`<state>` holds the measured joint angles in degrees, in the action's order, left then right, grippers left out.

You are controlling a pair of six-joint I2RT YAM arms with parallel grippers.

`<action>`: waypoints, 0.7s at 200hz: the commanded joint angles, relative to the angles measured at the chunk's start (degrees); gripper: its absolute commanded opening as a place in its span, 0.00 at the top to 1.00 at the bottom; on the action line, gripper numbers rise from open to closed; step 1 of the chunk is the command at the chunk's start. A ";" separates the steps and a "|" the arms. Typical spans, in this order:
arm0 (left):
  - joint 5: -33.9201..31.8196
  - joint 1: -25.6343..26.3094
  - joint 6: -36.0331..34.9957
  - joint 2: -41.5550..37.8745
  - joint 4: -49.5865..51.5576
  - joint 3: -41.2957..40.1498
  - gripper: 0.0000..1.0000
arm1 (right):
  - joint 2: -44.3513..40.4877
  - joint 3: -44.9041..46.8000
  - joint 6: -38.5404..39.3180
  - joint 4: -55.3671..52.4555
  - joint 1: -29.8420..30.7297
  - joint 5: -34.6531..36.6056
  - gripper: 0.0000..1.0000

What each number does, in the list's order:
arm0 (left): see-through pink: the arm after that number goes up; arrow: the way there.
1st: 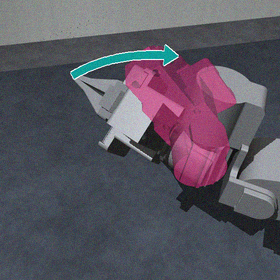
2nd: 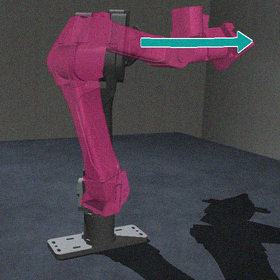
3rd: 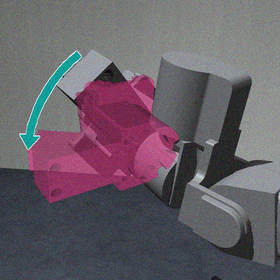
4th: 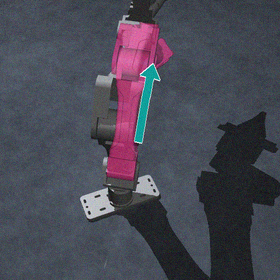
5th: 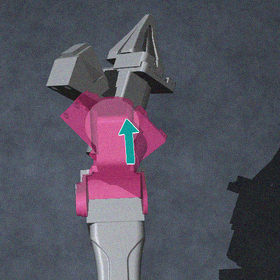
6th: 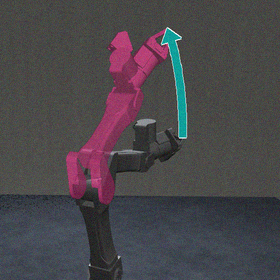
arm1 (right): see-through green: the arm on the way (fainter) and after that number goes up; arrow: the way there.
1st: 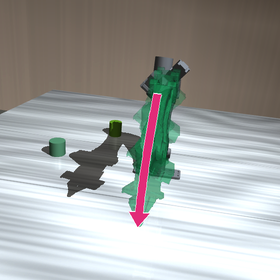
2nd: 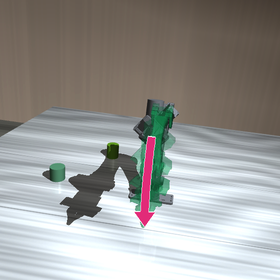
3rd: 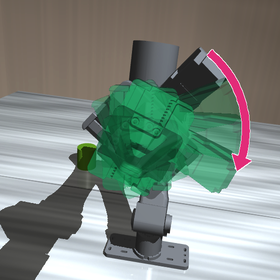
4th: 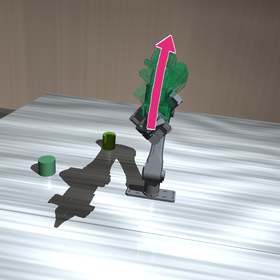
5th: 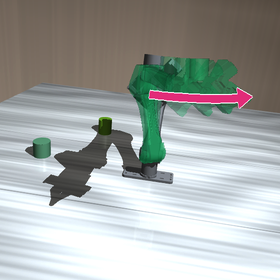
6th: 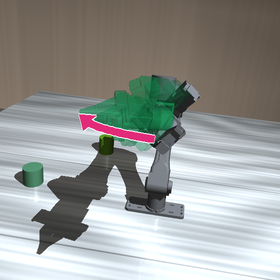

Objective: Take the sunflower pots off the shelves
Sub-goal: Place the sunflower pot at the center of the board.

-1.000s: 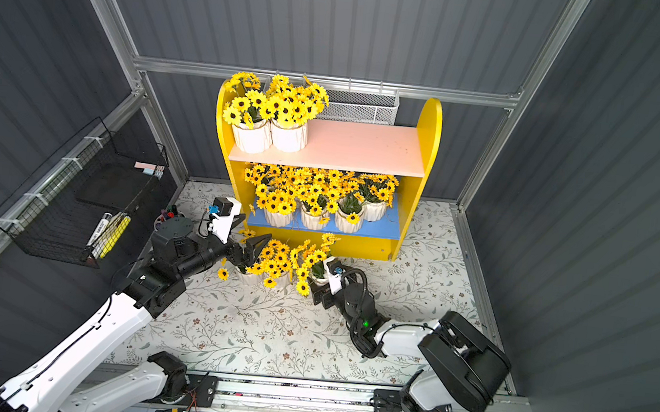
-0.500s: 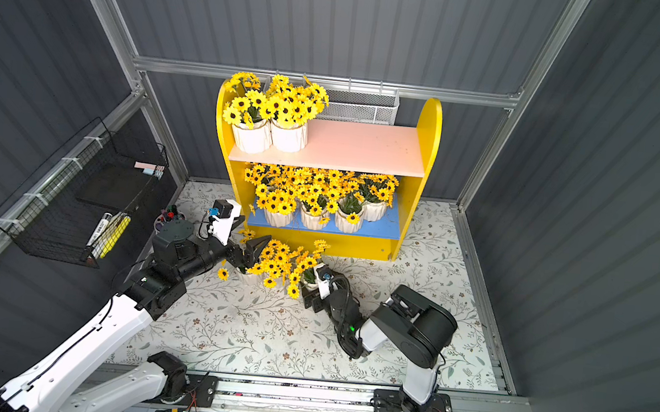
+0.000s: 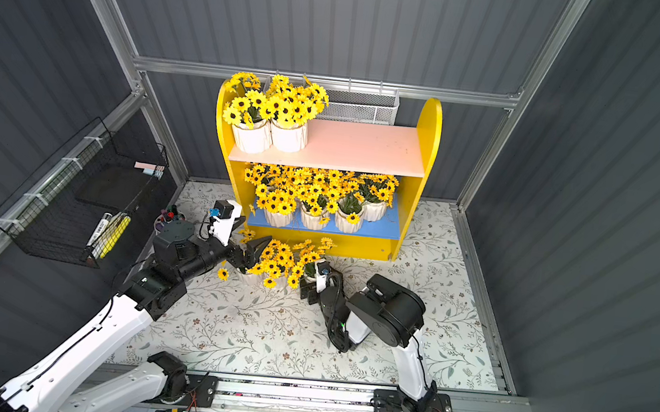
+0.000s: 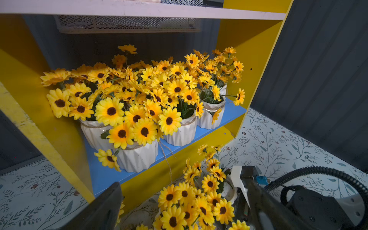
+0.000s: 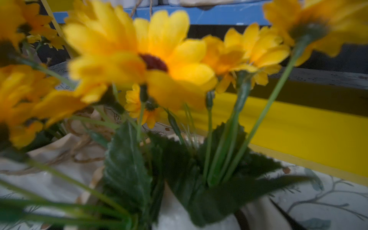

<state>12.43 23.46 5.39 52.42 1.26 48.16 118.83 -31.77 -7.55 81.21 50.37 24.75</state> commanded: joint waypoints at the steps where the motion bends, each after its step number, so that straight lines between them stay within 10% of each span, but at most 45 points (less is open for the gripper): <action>1: -0.03 0.32 -1.06 -0.38 -1.06 -0.44 0.01 | 2.66 -0.93 -1.82 -0.08 0.53 2.67 1.00; 50: 0.05 0.35 -1.21 -0.27 -0.92 -0.41 0.01 | 6.33 -3.35 -0.46 -0.13 1.57 3.67 0.67; 90: 0.27 0.44 -1.34 -0.11 -0.66 -0.23 0.01 | 7.85 -4.94 2.59 -0.17 2.31 3.00 0.02; 140: 0.58 0.61 -1.62 -0.36 -0.28 -0.06 0.01 | 2.87 -1.86 3.13 -0.17 3.07 0.98 0.01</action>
<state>12.45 23.57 4.93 52.42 1.28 48.14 124.33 -35.22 -4.91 81.45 52.80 27.40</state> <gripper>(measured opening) 0.994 0.989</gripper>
